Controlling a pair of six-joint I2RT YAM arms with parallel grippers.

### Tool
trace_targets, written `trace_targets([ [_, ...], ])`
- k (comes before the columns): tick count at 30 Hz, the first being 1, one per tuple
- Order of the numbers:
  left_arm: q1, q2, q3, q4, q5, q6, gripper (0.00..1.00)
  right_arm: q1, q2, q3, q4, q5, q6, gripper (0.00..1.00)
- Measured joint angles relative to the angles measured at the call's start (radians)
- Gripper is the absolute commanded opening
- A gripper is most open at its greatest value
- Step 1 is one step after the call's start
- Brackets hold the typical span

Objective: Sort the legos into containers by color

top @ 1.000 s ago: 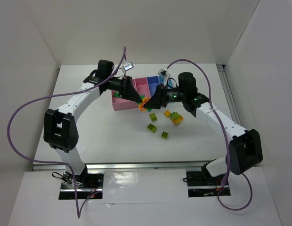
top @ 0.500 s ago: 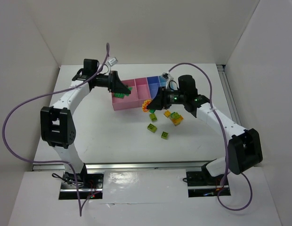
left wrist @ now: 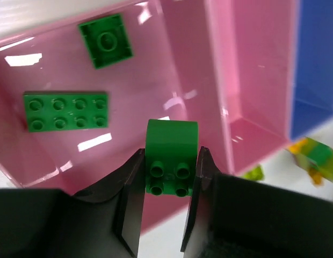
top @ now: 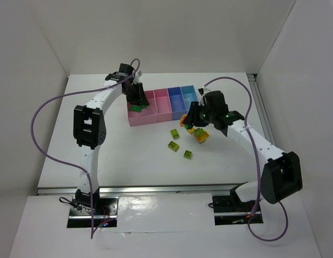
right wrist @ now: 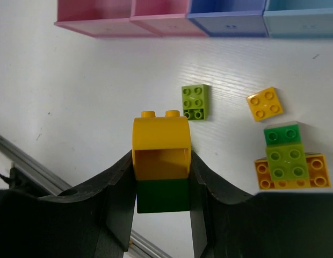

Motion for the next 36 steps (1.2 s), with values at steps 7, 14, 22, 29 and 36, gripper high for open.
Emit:
trace_targets([
  [7, -0.020, 0.006, 0.014, -0.082, -0.093, 0.041, 0.87, -0.010, -0.001, 0.002, -0.017, -0.007, -0.008, 0.02],
  [14, -0.016, -0.229, -0.183, -0.056, 0.147, 0.136, 0.88, -0.032, -0.001, -0.005, 0.020, -0.177, -0.021, 0.02],
  [22, -0.087, -0.381, -0.392, 0.072, 0.706, 0.261, 0.91, -0.049, -0.001, -0.020, 0.143, -0.470, -0.024, 0.03],
  [29, -0.137, -0.360, -0.423, 0.090, 0.920, 0.318, 0.92, -0.053, 0.013, -0.024, 0.208, -0.685, -0.030, 0.07],
  [36, -0.182, -0.353, -0.421, 0.097, 0.957, 0.339, 0.89, -0.054, 0.024, -0.027, 0.231, -0.751, -0.030, 0.07],
])
